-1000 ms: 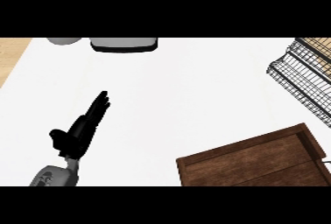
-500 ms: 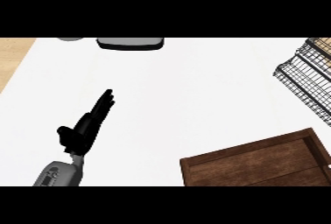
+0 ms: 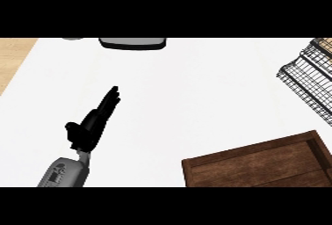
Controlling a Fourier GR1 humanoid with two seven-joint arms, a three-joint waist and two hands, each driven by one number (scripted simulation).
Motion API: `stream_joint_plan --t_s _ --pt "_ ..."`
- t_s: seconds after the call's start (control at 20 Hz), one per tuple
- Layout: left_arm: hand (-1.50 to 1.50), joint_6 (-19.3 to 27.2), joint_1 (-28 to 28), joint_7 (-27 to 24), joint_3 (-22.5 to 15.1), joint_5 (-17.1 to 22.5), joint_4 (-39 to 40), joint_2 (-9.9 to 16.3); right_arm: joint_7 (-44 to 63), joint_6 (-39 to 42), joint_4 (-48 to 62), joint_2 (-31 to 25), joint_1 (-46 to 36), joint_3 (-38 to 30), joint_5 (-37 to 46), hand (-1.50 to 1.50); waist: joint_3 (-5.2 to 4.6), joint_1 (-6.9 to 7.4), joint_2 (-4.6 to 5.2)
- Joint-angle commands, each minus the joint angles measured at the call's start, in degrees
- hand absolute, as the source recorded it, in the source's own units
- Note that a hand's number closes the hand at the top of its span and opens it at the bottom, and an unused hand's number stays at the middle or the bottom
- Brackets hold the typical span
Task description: Pick the sweet potato from the tray and place it in the tiered basket
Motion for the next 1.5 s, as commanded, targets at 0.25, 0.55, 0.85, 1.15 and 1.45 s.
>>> stream_joint_plan --t_s 0.25,0.55,0.85,1.15,1.45 --pt "0.0 -1.7 1.2 -1.1 0.6 -0.4 -0.3 -0.4 -8.7 -8.1 20.6 7.8 -13.3 4.6 6.0 1.5 0.03 0.03 0.09" --pt "0.0 -3.0 -1.4 -0.3 2.7 0.1 2.2 0.5 -13.0 -9.2 29.8 8.6 -17.9 0.2 3.2 1.5 0.05 -0.42 0.21" --pt "0.0 -3.8 -1.6 1.1 4.6 1.6 0.5 1.6 -1.3 -8.3 33.4 10.3 -22.9 -6.2 -3.3 1.5 0.0 -0.82 -0.1" --pt "0.0 -2.6 3.4 -3.4 2.3 -1.5 -0.3 -0.5 -6.0 -10.1 34.9 9.1 -20.8 -10.6 -7.5 -1.5 0.04 -1.06 -0.11" --pt "0.0 -2.2 -1.1 2.2 4.0 -0.4 0.3 -0.5 -5.5 -22.3 30.6 5.5 -21.2 -8.3 -3.0 -1.5 -0.03 -2.16 -0.18"
